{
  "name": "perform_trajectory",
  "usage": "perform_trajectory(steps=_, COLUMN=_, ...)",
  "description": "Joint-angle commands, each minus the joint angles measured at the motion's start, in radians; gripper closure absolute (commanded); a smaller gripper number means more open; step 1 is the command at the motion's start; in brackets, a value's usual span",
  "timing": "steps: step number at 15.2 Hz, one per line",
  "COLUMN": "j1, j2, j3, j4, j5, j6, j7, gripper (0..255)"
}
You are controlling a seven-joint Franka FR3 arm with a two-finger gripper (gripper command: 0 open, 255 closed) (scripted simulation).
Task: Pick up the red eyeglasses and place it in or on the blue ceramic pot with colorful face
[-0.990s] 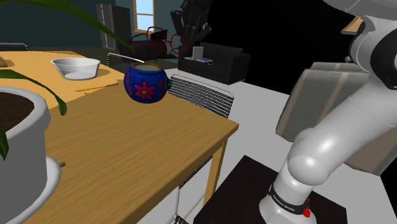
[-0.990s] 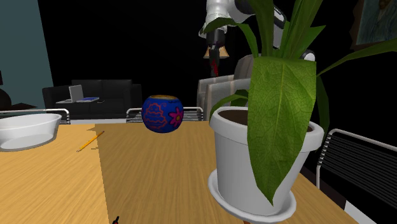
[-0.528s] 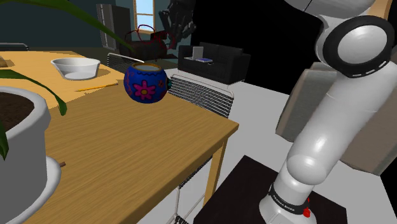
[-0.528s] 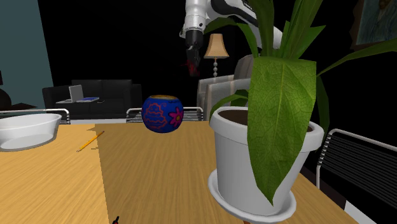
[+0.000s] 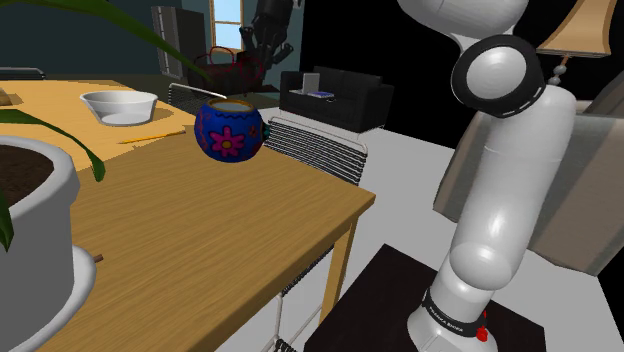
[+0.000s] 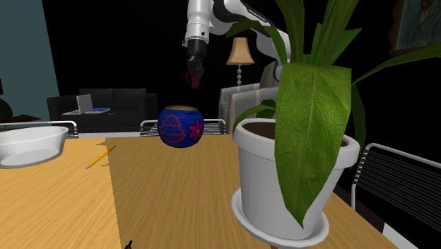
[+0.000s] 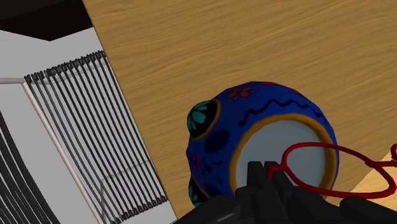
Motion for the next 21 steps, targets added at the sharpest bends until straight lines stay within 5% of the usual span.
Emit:
perform_trajectory(steps=1, j1=-0.003, j2=-0.017, j3=-0.002, j4=-0.048, j5=0.003, j6=0.031, j7=-0.008, gripper=255)
perform_trajectory(steps=10, j1=-0.01, j2=-0.094, j3=-0.007, j4=-0.272, j5=0.02, j6=0.176, j7=-0.045, gripper=255)
perform_trajectory(steps=17, j1=-0.01, j2=-0.094, j3=-0.007, j4=-0.272, j5=0.02, j6=0.176, j7=-0.045, gripper=255)
perform_trajectory(steps=18, j1=-0.01, j2=-0.094, j3=-0.007, j4=-0.272, j5=0.02, j6=0.176, j7=-0.045, gripper=0)
perform_trajectory(steps=21, j1=-0.01, j2=-0.094, j3=-0.007, j4=-0.272, j5=0.02, j6=0.176, j7=-0.045, gripper=0)
